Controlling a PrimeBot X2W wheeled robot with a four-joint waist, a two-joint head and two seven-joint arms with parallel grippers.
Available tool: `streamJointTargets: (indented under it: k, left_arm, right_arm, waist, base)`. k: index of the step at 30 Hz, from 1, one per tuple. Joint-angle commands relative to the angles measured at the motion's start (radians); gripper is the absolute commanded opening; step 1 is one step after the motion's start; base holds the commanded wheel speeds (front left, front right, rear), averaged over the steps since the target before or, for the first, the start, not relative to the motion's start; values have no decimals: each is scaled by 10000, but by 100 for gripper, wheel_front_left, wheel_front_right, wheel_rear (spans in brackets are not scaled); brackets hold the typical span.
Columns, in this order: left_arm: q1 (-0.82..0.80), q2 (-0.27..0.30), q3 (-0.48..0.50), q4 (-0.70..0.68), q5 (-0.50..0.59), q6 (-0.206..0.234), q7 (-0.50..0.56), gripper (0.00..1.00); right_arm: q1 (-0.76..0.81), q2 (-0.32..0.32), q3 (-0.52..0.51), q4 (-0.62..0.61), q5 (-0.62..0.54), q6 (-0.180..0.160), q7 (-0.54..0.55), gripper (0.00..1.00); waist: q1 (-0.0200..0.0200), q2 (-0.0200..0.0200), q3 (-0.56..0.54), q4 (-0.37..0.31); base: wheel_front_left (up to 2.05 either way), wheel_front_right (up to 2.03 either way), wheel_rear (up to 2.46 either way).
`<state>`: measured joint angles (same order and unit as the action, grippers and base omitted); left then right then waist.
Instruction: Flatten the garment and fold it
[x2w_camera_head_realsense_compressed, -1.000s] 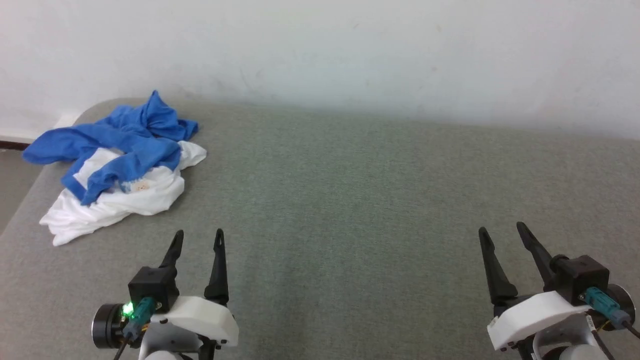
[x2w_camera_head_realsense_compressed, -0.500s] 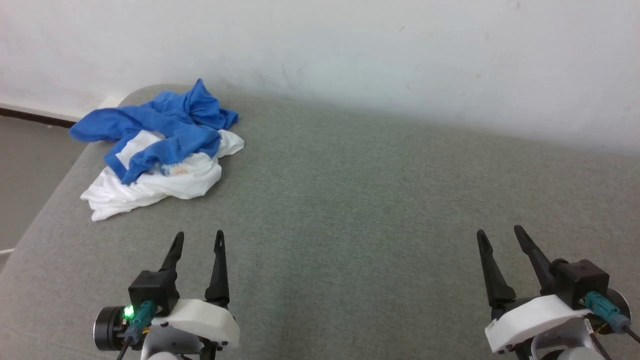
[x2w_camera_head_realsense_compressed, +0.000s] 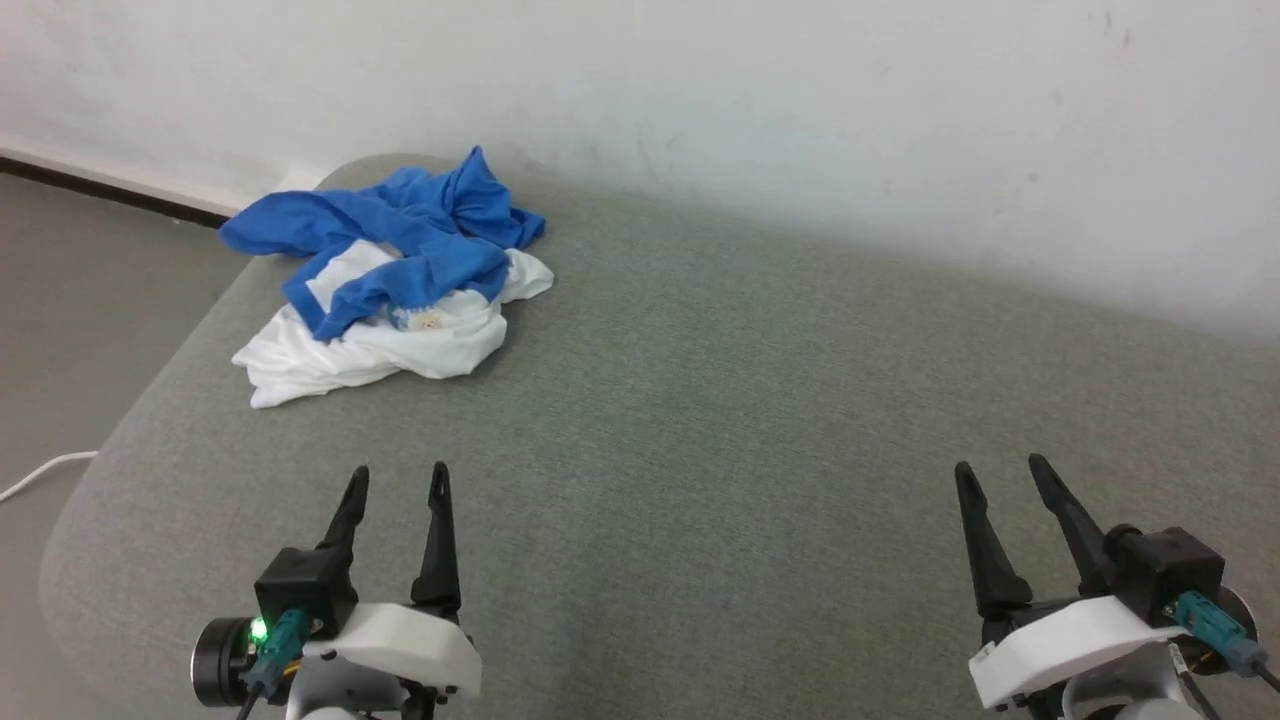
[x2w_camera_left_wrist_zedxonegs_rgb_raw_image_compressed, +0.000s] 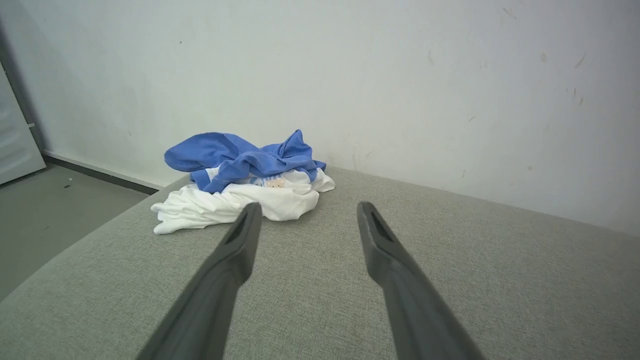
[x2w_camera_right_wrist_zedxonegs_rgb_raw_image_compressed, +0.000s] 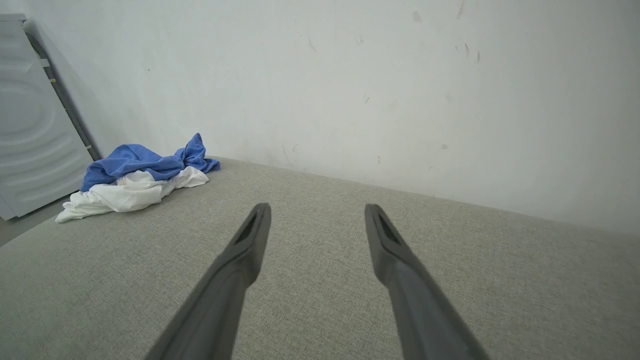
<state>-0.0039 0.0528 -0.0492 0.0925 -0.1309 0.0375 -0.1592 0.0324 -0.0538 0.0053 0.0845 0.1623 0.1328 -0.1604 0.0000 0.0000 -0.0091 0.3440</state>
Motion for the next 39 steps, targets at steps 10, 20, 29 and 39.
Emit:
streamJointTargets:
  k: [10,20,29,39]
  left_arm:
    - [114,-19,-76,144,-271,141,-288,100]
    - [113,-21,-170,252,-397,218,-497,100]
    - [131,-23,-228,338,-503,293,-685,100]
    - [169,-25,-278,415,-665,369,-894,100]
  right_arm:
    - [164,25,57,157,245,-15,-278,100]
    - [190,28,35,283,390,-17,-487,100]
    - [213,31,12,414,554,-18,-674,100]
    - [270,34,0,520,644,-20,-883,100]
  waist:
    - [0,0,27,524]
    - [0,0,52,948]
    - [0,0,36,1349]
    - [0,0,68,1754]
  base:
    - [0,0,0]
    - [0,0,0]
    - [0,0,0]
    - [0,0,0]
